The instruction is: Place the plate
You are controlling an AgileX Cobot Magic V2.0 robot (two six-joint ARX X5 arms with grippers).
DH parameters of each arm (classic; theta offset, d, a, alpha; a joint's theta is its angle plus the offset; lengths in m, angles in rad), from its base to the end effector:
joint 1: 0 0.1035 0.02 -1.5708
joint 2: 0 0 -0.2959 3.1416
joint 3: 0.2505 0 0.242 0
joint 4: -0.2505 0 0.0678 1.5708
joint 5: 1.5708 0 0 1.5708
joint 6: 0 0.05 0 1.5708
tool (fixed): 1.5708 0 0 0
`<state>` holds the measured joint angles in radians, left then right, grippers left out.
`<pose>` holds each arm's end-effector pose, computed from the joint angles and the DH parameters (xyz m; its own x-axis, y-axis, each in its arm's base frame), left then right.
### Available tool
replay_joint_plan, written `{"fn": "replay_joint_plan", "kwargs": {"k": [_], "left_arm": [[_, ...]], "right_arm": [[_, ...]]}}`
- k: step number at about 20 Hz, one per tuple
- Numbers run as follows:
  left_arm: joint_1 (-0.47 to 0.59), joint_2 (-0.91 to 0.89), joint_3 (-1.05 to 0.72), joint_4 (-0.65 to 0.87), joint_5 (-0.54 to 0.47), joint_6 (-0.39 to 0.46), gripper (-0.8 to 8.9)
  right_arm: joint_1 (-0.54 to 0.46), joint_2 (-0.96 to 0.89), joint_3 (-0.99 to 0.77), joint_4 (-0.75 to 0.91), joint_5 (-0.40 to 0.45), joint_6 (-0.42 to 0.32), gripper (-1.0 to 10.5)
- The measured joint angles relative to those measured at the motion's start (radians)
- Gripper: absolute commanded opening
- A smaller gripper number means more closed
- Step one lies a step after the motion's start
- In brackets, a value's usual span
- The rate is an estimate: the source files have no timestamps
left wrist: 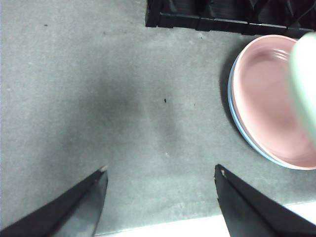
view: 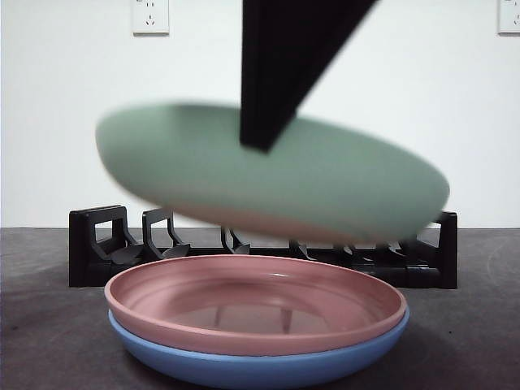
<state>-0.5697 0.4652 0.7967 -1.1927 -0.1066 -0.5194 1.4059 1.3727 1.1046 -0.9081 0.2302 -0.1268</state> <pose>0.0317 -0.0140 0.2801 0.6029 -0.2598 -0.7543 0.0978 0.9624 -0.2533 0.0520 0.2433 0.2818 0.2865 0.3318 -0.8988 -0.9576 0.1292 -0.2576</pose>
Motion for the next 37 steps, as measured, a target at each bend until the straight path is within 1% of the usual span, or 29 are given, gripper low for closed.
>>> {"fn": "replay_joint_plan", "kwargs": {"k": [4,8,10,15,19,22,24,26,31,32,34,37], "left_arm": [[0.0,0.0,0.0,0.001,0.0,0.0,3.44],[0.0,0.0,0.0,0.001,0.0,0.0,3.44],[0.0,0.0,0.0,0.002,0.0,0.0,3.44],[0.0,0.0,0.0,0.004,0.0,0.0,3.44],[0.0,0.0,0.0,0.005,0.0,0.0,3.44],[0.0,0.0,0.0,0.005,0.0,0.0,3.44],[0.0,0.0,0.0,0.006,0.0,0.0,3.45],[0.0,0.0,0.0,0.006,0.0,0.0,3.44],[0.0,0.0,0.0,0.006,0.0,0.0,3.44],[0.0,0.0,0.0,0.006,0.0,0.0,3.44],[0.0,0.0,0.0,0.007,0.0,0.0,3.45],[0.0,0.0,0.0,0.011,0.0,0.0,3.45]], "right_arm": [[0.002,0.063,0.0,0.038,-0.027,-0.002,0.1],[-0.002,0.122,0.0,0.056,-0.034,-0.005,0.1],[-0.009,0.134,0.0,0.066,-0.058,-0.005,0.1],[-0.062,0.151,0.0,0.084,-0.063,-0.006,0.1],[-0.11,0.156,0.0,0.09,-0.083,-0.007,0.1],[-0.132,0.167,0.0,0.091,-0.145,-0.007,0.1],[-0.139,0.181,0.0,0.096,-0.172,-0.007,0.2],[-0.145,0.19,0.0,0.098,-0.196,-0.007,0.8],[-0.145,0.192,0.0,0.104,-0.243,-0.005,2.6],[-0.145,0.192,0.0,0.104,-0.261,0.001,2.8],[-0.145,0.187,0.0,0.109,-0.282,0.013,2.8],[-0.155,0.119,0.006,0.142,-0.281,0.024,2.8]]}}
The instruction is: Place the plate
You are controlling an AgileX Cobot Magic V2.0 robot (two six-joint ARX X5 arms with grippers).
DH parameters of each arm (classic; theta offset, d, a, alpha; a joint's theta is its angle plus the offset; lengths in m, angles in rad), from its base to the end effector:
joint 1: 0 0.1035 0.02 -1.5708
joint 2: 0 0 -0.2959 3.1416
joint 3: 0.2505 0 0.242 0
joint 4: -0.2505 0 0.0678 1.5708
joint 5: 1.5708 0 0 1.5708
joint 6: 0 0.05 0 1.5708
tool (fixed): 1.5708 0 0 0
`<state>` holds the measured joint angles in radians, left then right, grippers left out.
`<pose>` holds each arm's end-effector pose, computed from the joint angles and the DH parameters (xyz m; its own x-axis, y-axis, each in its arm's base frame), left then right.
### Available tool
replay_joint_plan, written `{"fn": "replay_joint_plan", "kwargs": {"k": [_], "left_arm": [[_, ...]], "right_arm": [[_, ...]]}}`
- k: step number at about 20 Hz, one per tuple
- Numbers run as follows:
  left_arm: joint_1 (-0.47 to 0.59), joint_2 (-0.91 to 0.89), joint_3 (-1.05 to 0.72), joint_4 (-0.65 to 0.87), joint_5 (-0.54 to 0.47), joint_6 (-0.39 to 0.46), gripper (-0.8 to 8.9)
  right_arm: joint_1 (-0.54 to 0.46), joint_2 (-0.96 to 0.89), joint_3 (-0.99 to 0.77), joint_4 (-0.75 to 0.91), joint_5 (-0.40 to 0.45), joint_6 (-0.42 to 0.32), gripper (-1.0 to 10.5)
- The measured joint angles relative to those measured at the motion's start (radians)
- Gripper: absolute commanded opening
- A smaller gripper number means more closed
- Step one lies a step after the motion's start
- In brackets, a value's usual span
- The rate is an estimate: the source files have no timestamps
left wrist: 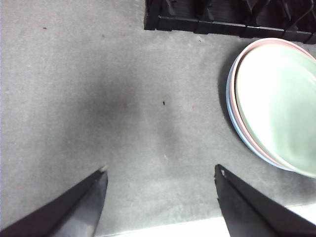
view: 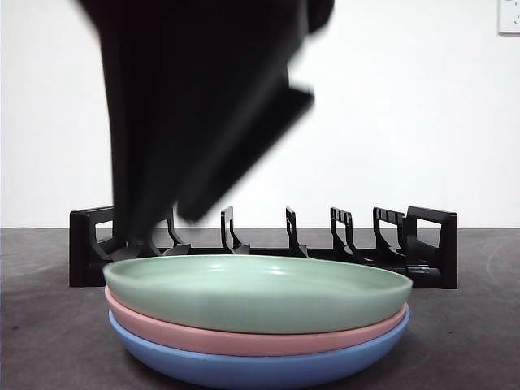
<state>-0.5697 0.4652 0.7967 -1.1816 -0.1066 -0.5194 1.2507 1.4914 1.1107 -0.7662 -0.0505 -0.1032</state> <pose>0.0326 -0.0145 0.2810 0.6099 -0.2643 -0.7471 0.1002 0.9609 -0.2581 0.0873 0.2712 0.2597 0.0814 0.4058 -0.9103 -0.9790 0.2039 0.0034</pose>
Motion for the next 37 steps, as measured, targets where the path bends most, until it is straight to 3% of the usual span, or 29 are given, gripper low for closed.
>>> {"fn": "replay_joint_plan", "kwargs": {"k": [3,7,13,16,18,19,20,21,24,33,35,37], "left_arm": [[0.0,0.0,0.0,0.043,0.0,0.0,3.45],[0.0,0.0,0.0,0.099,0.0,0.0,3.45],[0.0,0.032,0.0,0.18,0.0,0.021,3.45],[0.0,0.06,0.0,0.221,0.0,0.056,3.45],[0.0,0.065,0.0,0.241,0.0,0.1,3.43],[0.0,0.065,0.0,0.236,0.0,0.116,3.05],[0.0,0.065,0.0,0.236,-0.001,0.128,0.74],[0.0,0.064,0.0,0.237,0.0,0.136,0.22],[0.0,0.064,0.0,0.302,-0.001,0.171,0.08],[0.005,0.042,-0.001,0.305,-0.004,0.22,0.08],[0.047,-0.04,-0.061,0.434,-0.028,0.288,0.08],[0.132,-0.167,-0.217,0.665,-0.028,0.405,0.08]], "right_arm": [[-0.056,-0.103,0.007,0.005,0.078,-0.001,2.8],[-0.246,-0.206,0.007,-0.033,0.187,-0.005,2.8],[-0.666,-0.345,0.007,-0.026,0.172,-0.005,2.8],[-0.876,-0.397,0.007,0.017,0.096,-0.004,2.8],[-0.959,-0.411,0.007,0.014,0.051,0.0,2.8],[-0.973,-0.411,0.007,-0.01,0.037,0.003,2.7],[-0.975,-0.411,0.007,-0.036,0.023,0.005,0.5],[-0.975,-0.411,0.007,-0.04,0.024,0.006,0.3],[-0.975,-0.411,0.007,0.003,0.014,0.007,0.2],[-0.975,-0.414,0.007,0.027,0.0,0.007,0.2],[-0.975,-0.414,0.007,0.027,0.0,0.007,0.2],[-0.976,-0.414,0.007,0.027,0.0,0.007,0.2]]}}
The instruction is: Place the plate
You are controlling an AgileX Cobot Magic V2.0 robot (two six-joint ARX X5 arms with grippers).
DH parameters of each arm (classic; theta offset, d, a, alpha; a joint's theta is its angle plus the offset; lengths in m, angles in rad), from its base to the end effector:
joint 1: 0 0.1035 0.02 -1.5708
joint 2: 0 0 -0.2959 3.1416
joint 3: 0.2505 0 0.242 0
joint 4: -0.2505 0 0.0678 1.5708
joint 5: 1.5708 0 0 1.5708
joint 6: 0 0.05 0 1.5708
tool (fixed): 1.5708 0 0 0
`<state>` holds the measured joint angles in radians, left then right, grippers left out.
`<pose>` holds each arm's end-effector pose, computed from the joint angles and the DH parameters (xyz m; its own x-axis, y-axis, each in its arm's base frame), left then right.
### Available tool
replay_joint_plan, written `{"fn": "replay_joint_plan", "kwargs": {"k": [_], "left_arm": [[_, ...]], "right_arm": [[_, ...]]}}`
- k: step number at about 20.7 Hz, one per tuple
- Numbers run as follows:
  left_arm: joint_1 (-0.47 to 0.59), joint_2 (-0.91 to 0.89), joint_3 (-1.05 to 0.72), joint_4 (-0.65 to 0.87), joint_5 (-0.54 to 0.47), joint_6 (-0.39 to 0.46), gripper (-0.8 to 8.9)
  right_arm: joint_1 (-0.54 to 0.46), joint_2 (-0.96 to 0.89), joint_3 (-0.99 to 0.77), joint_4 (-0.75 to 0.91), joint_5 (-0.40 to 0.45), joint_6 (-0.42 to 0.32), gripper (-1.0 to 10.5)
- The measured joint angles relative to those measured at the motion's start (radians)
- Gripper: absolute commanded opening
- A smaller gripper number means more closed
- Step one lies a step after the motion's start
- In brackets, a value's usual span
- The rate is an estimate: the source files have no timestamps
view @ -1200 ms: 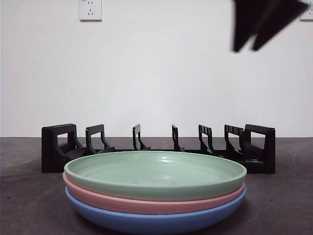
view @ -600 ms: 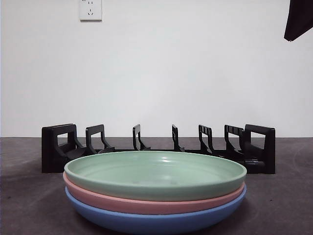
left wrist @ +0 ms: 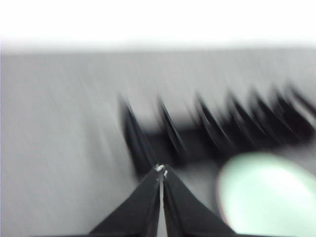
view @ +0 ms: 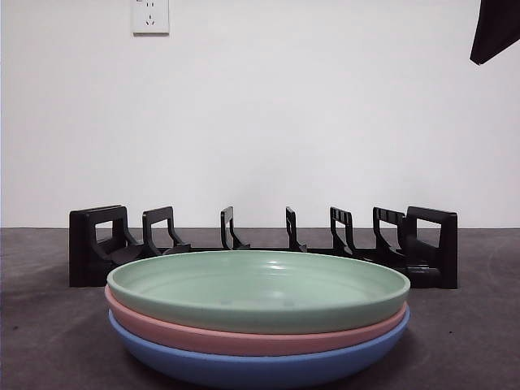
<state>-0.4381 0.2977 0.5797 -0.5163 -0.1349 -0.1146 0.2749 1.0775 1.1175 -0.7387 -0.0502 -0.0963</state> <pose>0.0570 -0.0193 0.2859 0.9299 -0.2871 -0.2300 0.2759 0.9578 -0.0802 0.1936 0.0572 0.3577 0.7224 0.2559 -0.6424 -0.3662 0.9296 -0.0415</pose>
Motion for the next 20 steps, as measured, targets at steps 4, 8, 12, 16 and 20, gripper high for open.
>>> {"fn": "replay_joint_plan", "kwargs": {"k": [4,8,12,16,20], "left_arm": [[0.216,-0.207,-0.372,0.412,0.11,0.152,0.08],[0.36,-0.293,-0.509,0.42,0.132,0.149,0.08],[0.433,-0.292,-0.547,0.41,0.133,0.14,0.07],[0.438,-0.293,-0.547,0.4,0.134,0.132,0.07],[0.438,-0.293,-0.547,0.394,0.134,0.126,0.08]], "right_arm": [[0.0,0.0,0.0,0.0,-0.001,0.0,0.2],[0.0,0.0,0.0,0.0,0.0,0.0,0.2],[0.0,0.0,0.0,0.001,-0.001,0.0,0.2],[0.0,0.0,0.0,0.003,-0.001,0.0,0.2],[0.0,0.0,0.0,0.004,-0.001,0.0,0.2]]}}
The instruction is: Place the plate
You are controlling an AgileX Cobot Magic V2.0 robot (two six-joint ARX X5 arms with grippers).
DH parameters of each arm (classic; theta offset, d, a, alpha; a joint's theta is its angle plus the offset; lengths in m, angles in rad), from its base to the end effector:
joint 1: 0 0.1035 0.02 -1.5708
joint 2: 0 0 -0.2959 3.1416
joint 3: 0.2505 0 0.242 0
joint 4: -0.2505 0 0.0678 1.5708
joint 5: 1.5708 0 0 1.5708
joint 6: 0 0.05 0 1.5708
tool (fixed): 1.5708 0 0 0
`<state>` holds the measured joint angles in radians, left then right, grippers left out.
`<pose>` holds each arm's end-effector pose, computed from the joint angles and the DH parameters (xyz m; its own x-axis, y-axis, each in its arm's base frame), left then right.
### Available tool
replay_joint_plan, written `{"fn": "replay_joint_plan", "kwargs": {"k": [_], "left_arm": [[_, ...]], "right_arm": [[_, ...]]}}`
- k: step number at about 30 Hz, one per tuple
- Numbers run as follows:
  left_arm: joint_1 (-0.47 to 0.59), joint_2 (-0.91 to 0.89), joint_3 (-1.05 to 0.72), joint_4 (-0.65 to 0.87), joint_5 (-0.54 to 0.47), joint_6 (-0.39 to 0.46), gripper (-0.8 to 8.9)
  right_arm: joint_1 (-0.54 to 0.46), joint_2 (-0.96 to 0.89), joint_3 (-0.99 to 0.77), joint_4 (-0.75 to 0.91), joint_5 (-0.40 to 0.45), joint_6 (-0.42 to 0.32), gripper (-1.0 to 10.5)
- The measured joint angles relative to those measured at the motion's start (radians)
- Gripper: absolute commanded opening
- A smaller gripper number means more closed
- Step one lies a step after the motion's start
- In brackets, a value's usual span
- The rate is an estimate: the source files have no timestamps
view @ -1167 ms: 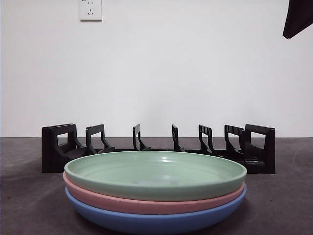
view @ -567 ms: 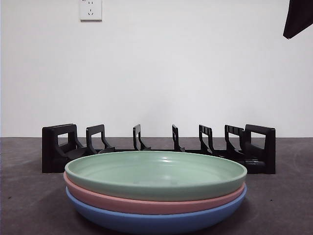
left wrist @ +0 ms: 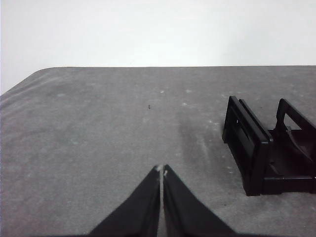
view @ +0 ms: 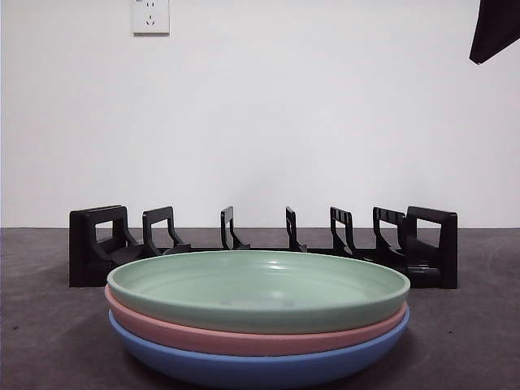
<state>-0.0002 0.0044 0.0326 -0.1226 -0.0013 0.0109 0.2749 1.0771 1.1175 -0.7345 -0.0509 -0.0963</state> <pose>0.0740 0.0000 0.1603 0.9955 0.0011 -0.0943 -0.0001 0.9999 0.0110 0.1938 0.0573 0.3582 0.7250 0.2573 -0.6389 -0.3665 0.9295 -0.0415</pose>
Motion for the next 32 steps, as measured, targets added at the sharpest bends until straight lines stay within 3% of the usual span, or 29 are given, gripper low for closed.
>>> {"fn": "replay_joint_plan", "kwargs": {"k": [13,17,19,25,32], "left_arm": [[0.0,0.0,0.0,0.0,0.0,0.0,0.08],[0.0,0.0,0.0,0.0,0.0,0.0,0.08],[0.0,0.0,0.0,0.0,0.0,0.0,0.08],[0.0,0.0,0.0,0.0,0.0,-0.001,0.08],[0.0,0.0,0.0,0.0,0.0,-0.001,0.08]], "right_arm": [[0.006,-0.006,0.0,0.0,0.0,0.0,0.2],[0.004,-0.068,-0.027,0.057,0.027,-0.03,0.2],[-0.008,-0.158,-0.125,0.179,0.028,-0.036,0.2],[-0.09,-0.574,-0.644,0.586,0.055,-0.036,0.2],[-0.19,-0.963,-1.035,0.603,0.067,0.007,0.2]]}}
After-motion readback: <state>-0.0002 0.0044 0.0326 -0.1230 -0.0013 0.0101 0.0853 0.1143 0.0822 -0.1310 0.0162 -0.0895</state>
